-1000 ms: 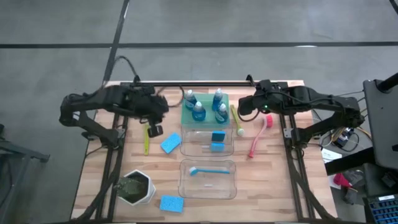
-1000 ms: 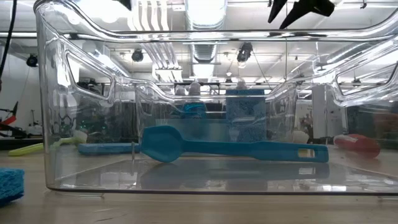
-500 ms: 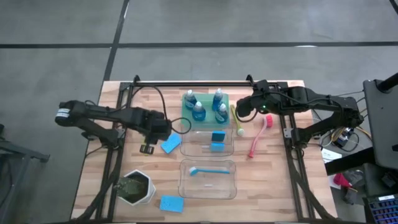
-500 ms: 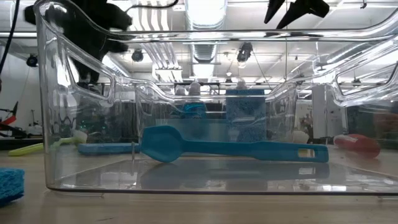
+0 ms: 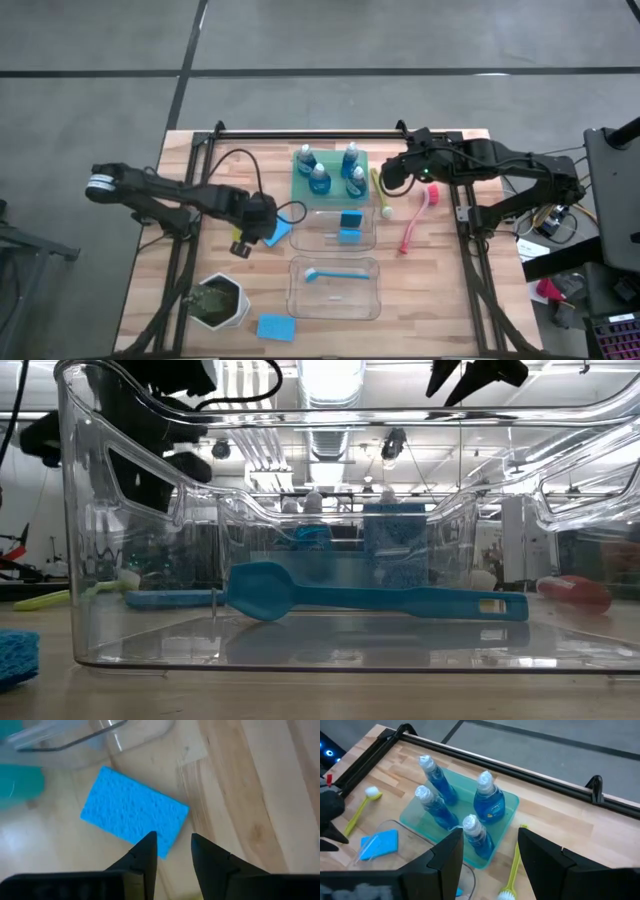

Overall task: Pick & Place Kitchen Sink Supplies
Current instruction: Put the blue sponge into the top transparent bin

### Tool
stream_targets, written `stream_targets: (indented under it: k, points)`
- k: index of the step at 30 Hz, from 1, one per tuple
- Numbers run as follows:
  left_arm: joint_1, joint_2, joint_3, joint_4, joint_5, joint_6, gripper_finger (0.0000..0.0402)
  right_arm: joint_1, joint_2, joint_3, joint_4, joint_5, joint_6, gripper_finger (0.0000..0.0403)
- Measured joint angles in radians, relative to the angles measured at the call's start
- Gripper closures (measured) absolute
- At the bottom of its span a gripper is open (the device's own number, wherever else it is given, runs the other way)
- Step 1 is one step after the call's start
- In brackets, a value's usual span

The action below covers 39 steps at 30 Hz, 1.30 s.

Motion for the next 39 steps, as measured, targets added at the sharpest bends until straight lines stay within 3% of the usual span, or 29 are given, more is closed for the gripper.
stream_targets:
  k: [15,31,39]
  points:
    - [-0.047,0.001,-0.149,0.192,-0.023,0.066,0.0207,-0.003,-0.009,0.001,0.000,0.008,0.001,0.0218]
    - [-0.052,0.002,-0.248,0.318,-0.073,0.128,0.0243,-0.003,-0.009,0.001,0.003,0.009,0.033,0.0222]
    - [-0.052,0.050,-0.263,0.350,-0.064,0.116,0.0282,-0.003,-0.008,0.001,0.003,0.012,0.038,0.0231]
